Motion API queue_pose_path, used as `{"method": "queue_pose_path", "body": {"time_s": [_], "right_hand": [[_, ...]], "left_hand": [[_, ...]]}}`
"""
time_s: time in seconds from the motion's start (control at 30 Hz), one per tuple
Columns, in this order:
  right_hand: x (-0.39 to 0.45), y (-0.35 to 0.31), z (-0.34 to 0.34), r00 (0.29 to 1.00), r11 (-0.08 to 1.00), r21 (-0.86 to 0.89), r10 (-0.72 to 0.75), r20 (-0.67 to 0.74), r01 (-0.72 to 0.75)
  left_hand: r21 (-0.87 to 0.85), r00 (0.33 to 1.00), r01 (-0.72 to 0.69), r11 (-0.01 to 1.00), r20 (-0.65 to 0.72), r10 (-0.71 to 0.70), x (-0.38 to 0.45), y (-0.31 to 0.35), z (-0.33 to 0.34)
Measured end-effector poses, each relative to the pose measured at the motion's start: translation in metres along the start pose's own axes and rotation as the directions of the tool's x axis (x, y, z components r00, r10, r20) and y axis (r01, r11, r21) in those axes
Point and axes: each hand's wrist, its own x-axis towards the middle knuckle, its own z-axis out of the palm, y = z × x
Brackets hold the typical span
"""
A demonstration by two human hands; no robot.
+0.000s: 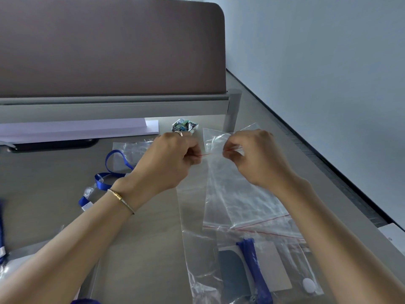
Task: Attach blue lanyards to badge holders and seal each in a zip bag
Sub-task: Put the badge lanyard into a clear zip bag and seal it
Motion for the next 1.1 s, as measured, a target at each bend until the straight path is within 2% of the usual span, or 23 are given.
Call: {"method": "queue_pose_path", "body": {"time_s": [0.17, 0.47, 0.77, 0.97, 1.1], "right_hand": [[0.001, 0.016, -0.005, 0.997, 0.998, 0.009, 0.062, -0.039, -0.062], [0.001, 0.03, -0.008, 0.993, 0.994, 0.006, 0.109, -0.046, -0.109], [-0.002, 0.037, -0.014, 0.981, 0.98, 0.054, 0.193, 0.001, -0.193], [0.001, 0.043, -0.017, 0.977, 0.975, 0.068, 0.211, -0.014, -0.21], [0.0, 0.043, -0.021, 0.969, 0.97, -0.017, 0.243, -0.038, -0.244]], "left_hand": [[-0.039, 1.0, 0.006, 0.999, -0.009, -0.006, 0.002, -0.006, -0.005], [0.038, 1.0, 0.029, 0.999, -0.013, -0.028, 0.004, -0.015, -0.011], [0.042, 0.998, 0.065, 0.997, 0.007, -0.065, 0.004, -0.025, -0.013], [-0.121, 0.991, 0.096, 0.988, -0.078, -0.106, 0.007, -0.02, -0.008], [-0.018, 0.99, 0.084, 0.996, -0.114, -0.085, 0.007, -0.019, -0.008]]}}
